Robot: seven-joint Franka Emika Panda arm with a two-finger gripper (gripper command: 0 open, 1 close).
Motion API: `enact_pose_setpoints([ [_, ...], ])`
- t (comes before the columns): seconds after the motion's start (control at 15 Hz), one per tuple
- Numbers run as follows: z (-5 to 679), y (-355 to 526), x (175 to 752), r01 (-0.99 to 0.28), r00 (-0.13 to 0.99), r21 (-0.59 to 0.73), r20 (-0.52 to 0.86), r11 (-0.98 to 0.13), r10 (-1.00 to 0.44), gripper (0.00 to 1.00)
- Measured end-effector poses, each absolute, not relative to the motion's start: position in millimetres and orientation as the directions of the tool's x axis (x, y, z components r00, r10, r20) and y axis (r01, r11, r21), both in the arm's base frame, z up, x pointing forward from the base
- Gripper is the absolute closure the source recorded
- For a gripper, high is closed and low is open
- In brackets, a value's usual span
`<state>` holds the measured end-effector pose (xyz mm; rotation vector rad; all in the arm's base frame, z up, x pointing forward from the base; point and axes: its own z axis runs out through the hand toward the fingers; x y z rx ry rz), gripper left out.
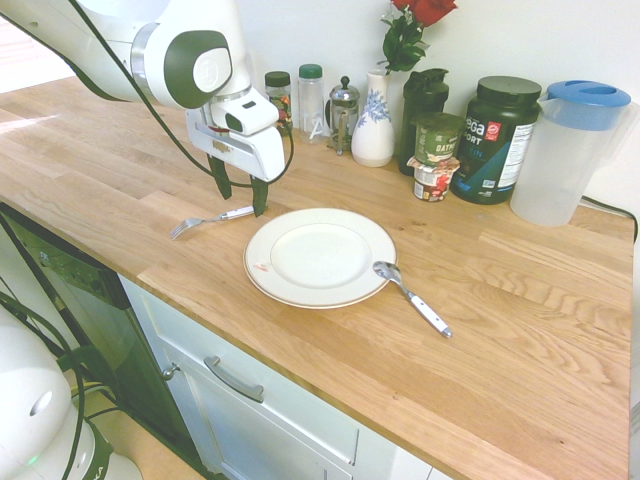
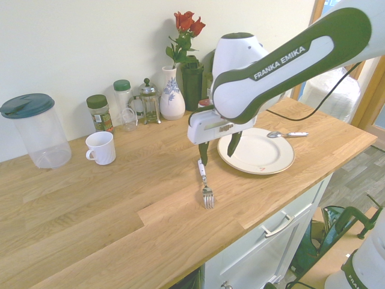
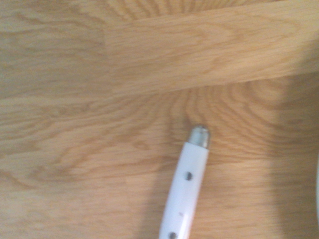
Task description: Put the fork into the plate
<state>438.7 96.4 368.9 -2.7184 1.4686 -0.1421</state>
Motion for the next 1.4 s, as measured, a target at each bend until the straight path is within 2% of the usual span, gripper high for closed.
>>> enact_pose_setpoints([
  [0.2, 370, 125, 445, -0.874, 0.473, -0.085, 0.077, -0.478, -0.878, 0.00],
  [0.27, 367, 130, 443, -0.885, 0.454, -0.073, 0.087, -0.460, -0.887, 1.00],
  [0.6, 354, 126, 437, -0.918, 0.388, -0.049, 0.097, -0.394, -0.916, 1.00],
  [1.0, 332, 111, 428, -0.944, 0.311, -0.101, 0.043, -0.314, -0.949, 1.00],
  [1.4, 326, 105, 426, -0.950, 0.288, -0.119, 0.031, -0.290, -0.957, 1.00],
])
